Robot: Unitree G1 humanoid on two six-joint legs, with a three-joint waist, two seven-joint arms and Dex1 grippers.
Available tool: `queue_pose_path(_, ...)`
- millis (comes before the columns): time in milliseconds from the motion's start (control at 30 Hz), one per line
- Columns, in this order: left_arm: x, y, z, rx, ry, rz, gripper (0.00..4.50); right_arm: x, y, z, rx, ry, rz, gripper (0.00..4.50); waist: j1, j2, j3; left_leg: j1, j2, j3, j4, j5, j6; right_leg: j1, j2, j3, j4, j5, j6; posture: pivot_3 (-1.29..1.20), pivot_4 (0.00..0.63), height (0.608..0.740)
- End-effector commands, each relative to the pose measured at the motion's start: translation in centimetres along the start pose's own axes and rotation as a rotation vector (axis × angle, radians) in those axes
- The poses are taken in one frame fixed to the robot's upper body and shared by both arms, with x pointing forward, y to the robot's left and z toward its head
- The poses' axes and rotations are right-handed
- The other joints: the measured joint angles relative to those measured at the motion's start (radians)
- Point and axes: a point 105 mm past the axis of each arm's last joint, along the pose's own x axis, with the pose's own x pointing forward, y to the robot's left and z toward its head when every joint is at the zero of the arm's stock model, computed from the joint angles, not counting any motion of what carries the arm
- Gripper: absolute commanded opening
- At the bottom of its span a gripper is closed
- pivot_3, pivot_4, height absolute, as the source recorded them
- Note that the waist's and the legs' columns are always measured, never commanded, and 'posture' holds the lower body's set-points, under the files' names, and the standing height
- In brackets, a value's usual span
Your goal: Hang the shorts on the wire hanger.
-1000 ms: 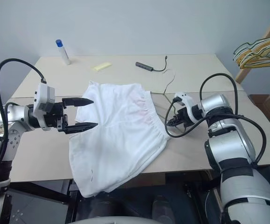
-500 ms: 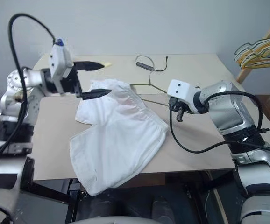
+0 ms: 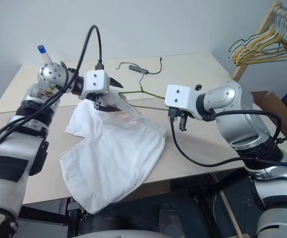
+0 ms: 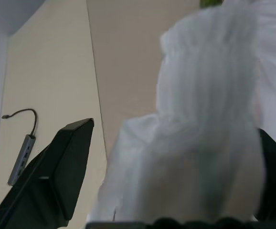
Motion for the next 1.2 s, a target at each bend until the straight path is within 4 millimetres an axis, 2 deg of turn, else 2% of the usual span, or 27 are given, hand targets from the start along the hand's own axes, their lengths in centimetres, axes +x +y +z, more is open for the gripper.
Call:
queue_pose_path(33,0.1,0.4,0.8,0.011,-0.034,0.005,3.67,-1.1,-0.9,0.9,-0.007,-0.03,-0.042,0.0,-0.01,0.0,0.0,-0.001,0.0,0.0,0.001,0.0,0.0,-0.001,0.0,0.0,0.0,0.0,0.0,-0.14,0.0,0.74)
queue_pose_path(300,-0.2,-0.1,0.4,-0.061,-0.108,0.035,1.16,-0.9,-0.8,0.0,0.024,-0.034,-0.052,0.0,-0.021,0.0,0.0,-0.002,0.0,-0.002,0.001,0.0,0.0,-0.001,0.0,-0.001,0.001,0.0,0.0,-0.12,0.0,0.74)
queue_pose_path(367,-0.6,-0.3,-0.1,-0.105,-0.118,0.049,0.56,-1.1,-1.0,-0.6,0.064,-0.041,-0.077,0.56,-0.02,0.0,0.0,-0.002,0.0,-0.003,0.002,0.0,0.0,-0.001,0.0,-0.001,0.002,0.0,0.0,-0.12,0.0,0.74)
queue_pose_path(467,-1.5,-0.4,-0.6,-0.174,-0.146,0.081,0.55,-1.8,-1.3,-2.2,0.163,-0.034,-0.126,1.51,-0.017,0.0,0.0,-0.003,0.0,-0.003,0.002,0.0,0.0,-0.001,-0.001,-0.002,0.002,0.0,0.0,-0.11,0.0,0.74)
queue_pose_path(600,-2.6,-0.6,-1.5,-0.236,-0.146,0.116,0.55,-4.4,-1.3,-6.3,0.336,0.02,-0.233,2.85,-0.008,0.0,0.0,-0.005,0.0,-0.005,0.003,0.0,0.0,-0.001,-0.001,-0.004,0.002,0.0,0.0,-0.09,0.0,0.74)
queue_pose_path(633,-2.7,-0.7,-1.6,-0.245,-0.146,0.122,0.55,-4.9,-0.8,-7.4,0.376,0.04,-0.239,3.16,-0.004,0.0,0.0,-0.005,0.0,-0.006,0.003,0.0,0.001,-0.001,-0.002,-0.005,0.003,0.0,0.0,-0.08,0.0,0.74)
queue_pose_path(700,-2.9,-0.8,-1.7,-0.262,-0.154,0.12,0.55,-4.8,1.8,-9.0,0.469,0.051,-0.18,3.91,0.008,0.0,0.0,-0.005,0.0,-0.006,0.003,-0.001,0.001,0.0,-0.002,-0.006,0.003,0.0,0.0,-0.08,0.0,0.74)
queue_pose_path(767,-3.0,-0.8,-1.5,-0.269,-0.159,0.119,0.55,-3.1,4.7,-9.0,0.574,-0.005,-0.102,4.48,0.014,-0.001,-0.001,-0.005,0.0,-0.007,0.003,-0.001,0.001,0.001,-0.001,-0.007,0.002,0.0,0.0,-0.08,0.0,0.74)
queue_pose_path(833,-3.0,-0.7,-1.3,-0.272,-0.16,0.121,0.55,-0.8,6.8,-8.1,0.684,-0.083,-0.047,4.48,0.013,-0.002,-0.001,-0.004,0.0,-0.007,0.004,-0.001,0.001,0.001,-0.001,-0.007,0.001,0.0,0.0,-0.08,0.0,0.74)
queue_pose_path(933,-3.0,-0.5,-1.2,-0.275,-0.157,0.121,0.55,2.4,7.1,-5.6,0.943,-0.238,-0.012,4.48,0.003,-0.001,-0.001,-0.001,0.001,-0.007,0.003,0.0,0.001,0.002,0.001,-0.005,0.004,0.001,-0.002,-0.08,0.0,0.74)
queue_pose_path(1033,-2.9,-0.5,-1.1,-0.279,-0.154,0.12,0.55,5.4,7.6,-4.2,1.061,-0.245,0.012,4.48,0.002,0.0,-0.002,0.001,0.001,-0.007,0.001,0.0,0.0,0.002,0.001,-0.004,0.004,0.001,-0.002,-0.07,0.0,0.74)
queue_pose_path(1100,-2.7,-0.6,-1.2,-0.282,-0.15,0.116,0.55,6.4,7.4,-3.9,1.077,-0.233,-0.012,4.48,0.006,0.001,-0.002,0.0,0.001,-0.008,0.001,0.0,0.0,0.002,0.001,-0.005,0.004,0.001,-0.002,-0.07,0.0,0.74)
queue_pose_path(1200,-2.6,-0.9,-1.2,-0.283,-0.146,0.106,0.55,6.1,6.9,-3.6,1.076,-0.247,-0.025,4.48,0.015,0.001,-0.002,-0.006,0.001,-0.01,0.003,0.001,-0.001,0.0,0.0,-0.008,0.005,0.001,-0.001,-0.07,0.0,0.74)
